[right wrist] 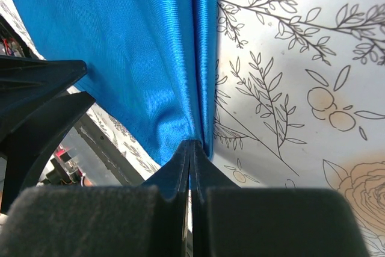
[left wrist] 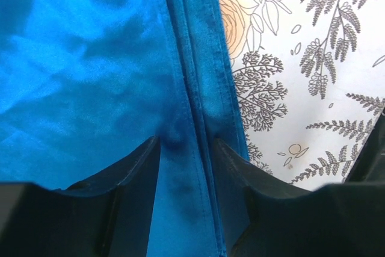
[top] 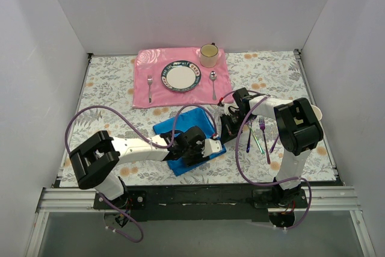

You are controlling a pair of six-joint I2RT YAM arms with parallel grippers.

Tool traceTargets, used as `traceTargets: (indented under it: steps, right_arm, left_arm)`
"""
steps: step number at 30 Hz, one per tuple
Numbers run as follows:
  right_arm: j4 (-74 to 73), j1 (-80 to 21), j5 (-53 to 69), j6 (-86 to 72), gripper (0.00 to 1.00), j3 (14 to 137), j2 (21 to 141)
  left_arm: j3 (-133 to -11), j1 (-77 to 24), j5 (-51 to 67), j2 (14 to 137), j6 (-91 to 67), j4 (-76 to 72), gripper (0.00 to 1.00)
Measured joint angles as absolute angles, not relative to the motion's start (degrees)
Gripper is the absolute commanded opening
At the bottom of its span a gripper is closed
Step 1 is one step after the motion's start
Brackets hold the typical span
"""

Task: Fold the napkin into a case and place the utensils inside
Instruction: Smooth out the square-folded napkin at the center of the board.

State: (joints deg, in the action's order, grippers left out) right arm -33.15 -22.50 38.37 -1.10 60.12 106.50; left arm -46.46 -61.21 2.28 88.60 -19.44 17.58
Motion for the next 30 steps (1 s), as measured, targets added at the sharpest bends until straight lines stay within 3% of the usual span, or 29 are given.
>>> traceTargets:
  steps: [15,19,24,30]
  right_arm:
    - [-33.3,-22.5,39.22,-1.1,0.03,60.12,106.5]
    - [-33.45,-22.5,39.22,-1.1,0.14,60.12,106.5]
    - [-34.0,-22.5,39.16,-1.26,0.35,60.12,106.43]
    - [-34.94,-22.52,38.98,-1.21,0.44,60.34,105.41]
  left_arm:
    - [-46.39,-61.36,2.26,88.62,-19.31,17.87,0.1]
    - [-46.68,-61.36,2.61,88.58,-19.53,18.59,0.01]
    - [-48.18,-61.43,3.14,88.25,-19.97,20.29,0.0]
    - [-50.0,-62.48,4.19,87.09,-20.84,21.87,0.0]
